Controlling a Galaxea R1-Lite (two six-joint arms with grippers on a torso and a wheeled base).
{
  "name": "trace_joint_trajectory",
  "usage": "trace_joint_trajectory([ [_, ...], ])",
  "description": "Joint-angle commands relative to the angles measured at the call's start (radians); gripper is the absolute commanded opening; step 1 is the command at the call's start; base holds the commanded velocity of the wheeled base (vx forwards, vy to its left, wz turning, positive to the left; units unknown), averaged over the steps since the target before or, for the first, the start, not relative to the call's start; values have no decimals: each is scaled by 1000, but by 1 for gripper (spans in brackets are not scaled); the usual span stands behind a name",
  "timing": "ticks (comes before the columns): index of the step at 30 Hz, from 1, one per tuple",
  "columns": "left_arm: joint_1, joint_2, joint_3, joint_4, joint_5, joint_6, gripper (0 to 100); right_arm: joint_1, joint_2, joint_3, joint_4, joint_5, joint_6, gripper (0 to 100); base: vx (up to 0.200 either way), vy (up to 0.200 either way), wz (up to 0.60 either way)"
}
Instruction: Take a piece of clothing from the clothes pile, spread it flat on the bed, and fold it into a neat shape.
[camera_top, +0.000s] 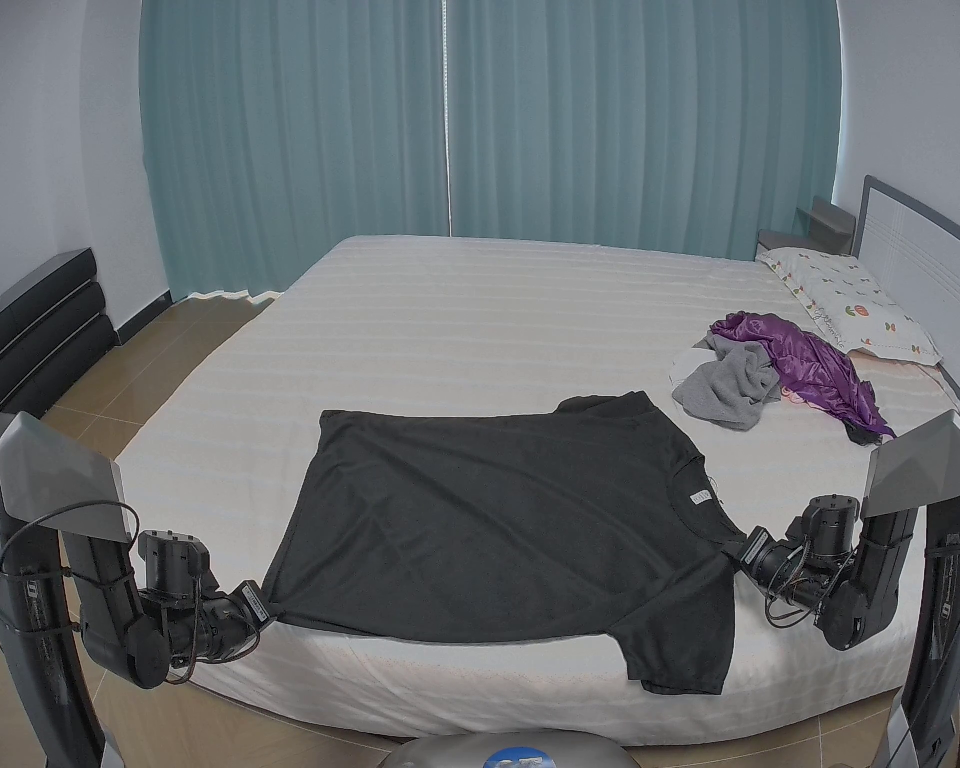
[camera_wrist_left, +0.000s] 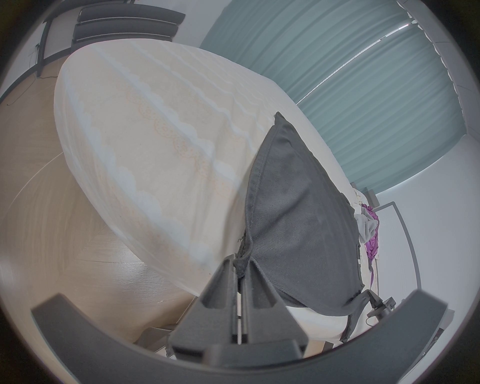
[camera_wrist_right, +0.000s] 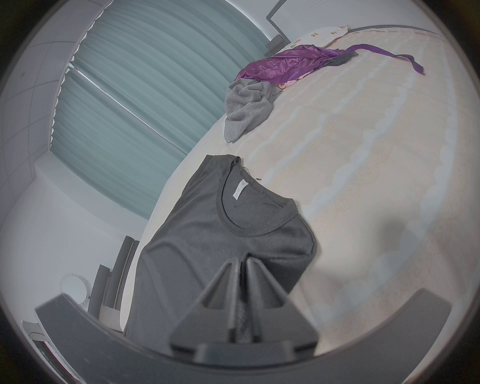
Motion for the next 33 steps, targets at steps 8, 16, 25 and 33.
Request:
trace_joint_trajectory([
  [8, 0, 1, 1, 0, 0, 0, 0, -28, -24, 15, -21, 15, -7, 100, 0, 0, 0],
  [16, -2, 1, 2, 0, 0, 0, 0, -71, -85, 230, -87, 155, -140, 100, 0, 0, 0],
  [25, -2, 0, 2, 0, 0, 0, 0, -54, -38, 340, -87, 269, -274, 100, 0, 0, 0],
  [33, -2, 1, 2, 0, 0, 0, 0, -3, -12, 320, -87, 267, -263, 100, 0, 0, 0],
])
